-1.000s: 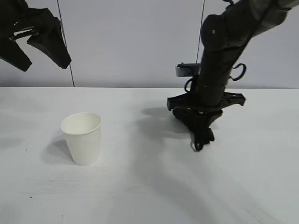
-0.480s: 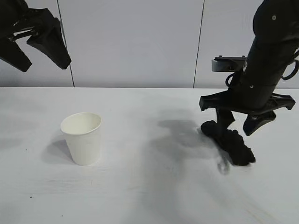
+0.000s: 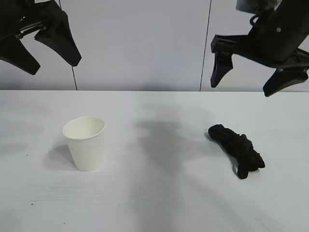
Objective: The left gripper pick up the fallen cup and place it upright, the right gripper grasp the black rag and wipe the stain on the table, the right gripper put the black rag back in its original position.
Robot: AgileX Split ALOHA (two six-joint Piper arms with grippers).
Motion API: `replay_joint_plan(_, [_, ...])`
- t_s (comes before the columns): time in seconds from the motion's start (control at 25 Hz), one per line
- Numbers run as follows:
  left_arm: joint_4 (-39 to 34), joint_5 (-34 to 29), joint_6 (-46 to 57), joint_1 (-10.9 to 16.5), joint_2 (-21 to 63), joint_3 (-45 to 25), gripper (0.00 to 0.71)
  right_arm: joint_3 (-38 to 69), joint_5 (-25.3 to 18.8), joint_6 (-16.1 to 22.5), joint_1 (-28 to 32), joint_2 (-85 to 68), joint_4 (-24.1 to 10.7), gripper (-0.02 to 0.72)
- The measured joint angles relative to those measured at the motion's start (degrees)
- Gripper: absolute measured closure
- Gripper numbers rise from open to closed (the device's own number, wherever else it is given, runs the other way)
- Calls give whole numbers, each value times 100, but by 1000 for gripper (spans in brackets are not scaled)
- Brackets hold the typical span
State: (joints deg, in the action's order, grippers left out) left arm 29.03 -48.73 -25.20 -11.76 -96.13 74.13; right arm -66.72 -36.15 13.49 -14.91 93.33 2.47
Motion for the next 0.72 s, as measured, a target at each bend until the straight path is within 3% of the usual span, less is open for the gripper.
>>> replay_joint_plan(0.24, [12,6,0,0,0,0,16,0,-99,-129,0,-138,272,9])
replay_joint_plan(0.72, [12,6,0,0,0,0,16,25,-199,-134,17,-138,337,9])
